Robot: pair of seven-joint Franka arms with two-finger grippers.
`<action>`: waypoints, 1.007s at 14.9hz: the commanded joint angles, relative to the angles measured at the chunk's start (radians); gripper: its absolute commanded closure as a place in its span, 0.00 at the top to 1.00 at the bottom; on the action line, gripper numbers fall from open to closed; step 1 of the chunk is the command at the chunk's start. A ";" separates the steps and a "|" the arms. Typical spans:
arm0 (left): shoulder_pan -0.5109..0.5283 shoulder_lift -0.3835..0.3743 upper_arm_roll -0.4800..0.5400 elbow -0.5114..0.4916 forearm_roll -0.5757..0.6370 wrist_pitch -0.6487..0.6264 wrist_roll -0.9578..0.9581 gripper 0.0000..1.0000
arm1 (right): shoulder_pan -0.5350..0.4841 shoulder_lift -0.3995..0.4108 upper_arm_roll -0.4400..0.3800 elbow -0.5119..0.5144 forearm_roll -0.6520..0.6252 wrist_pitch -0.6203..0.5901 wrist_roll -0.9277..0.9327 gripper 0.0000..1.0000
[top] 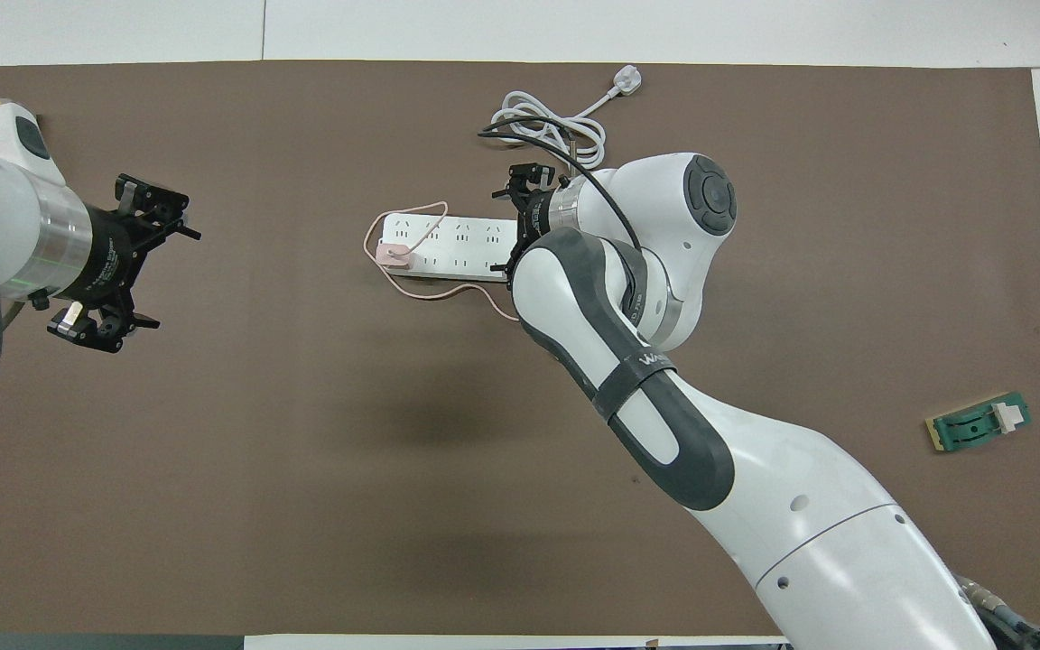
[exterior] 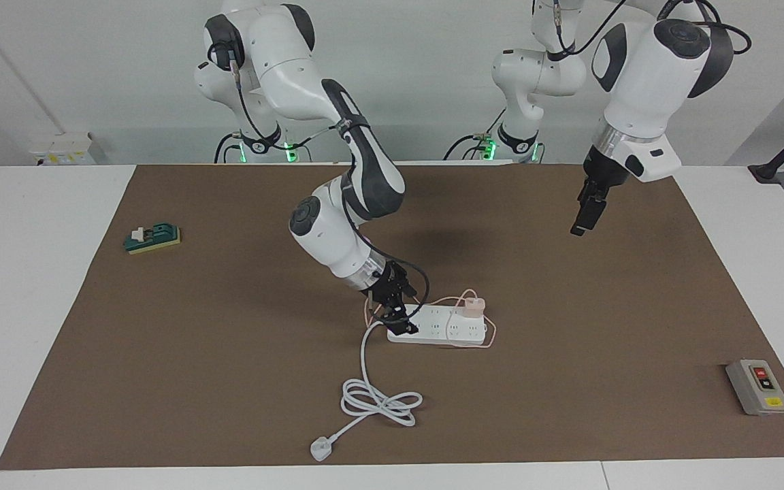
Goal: Unplug charger and place it aside
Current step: 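Hold the strip with the right gripper while the left gripper reaches the charger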
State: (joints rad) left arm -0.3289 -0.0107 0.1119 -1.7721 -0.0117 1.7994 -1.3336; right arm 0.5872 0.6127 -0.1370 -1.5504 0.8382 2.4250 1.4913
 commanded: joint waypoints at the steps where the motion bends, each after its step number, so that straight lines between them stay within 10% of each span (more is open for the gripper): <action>1: -0.027 0.196 0.012 0.210 -0.031 -0.089 -0.158 1.00 | 0.009 0.004 0.005 -0.040 0.022 0.045 -0.049 1.00; 7: -0.056 0.394 0.018 0.378 -0.088 -0.094 -0.277 1.00 | 0.020 -0.010 0.005 -0.103 0.047 0.055 -0.059 1.00; 15: -0.150 0.396 0.014 0.162 -0.090 0.265 -0.366 1.00 | 0.000 -0.019 0.005 -0.145 0.056 0.059 -0.198 1.00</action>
State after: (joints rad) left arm -0.4441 0.4076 0.1101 -1.5217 -0.0916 1.9744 -1.6655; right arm 0.6027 0.6131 -0.1395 -1.6579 0.8713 2.4618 1.3501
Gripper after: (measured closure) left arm 0.000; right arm 0.000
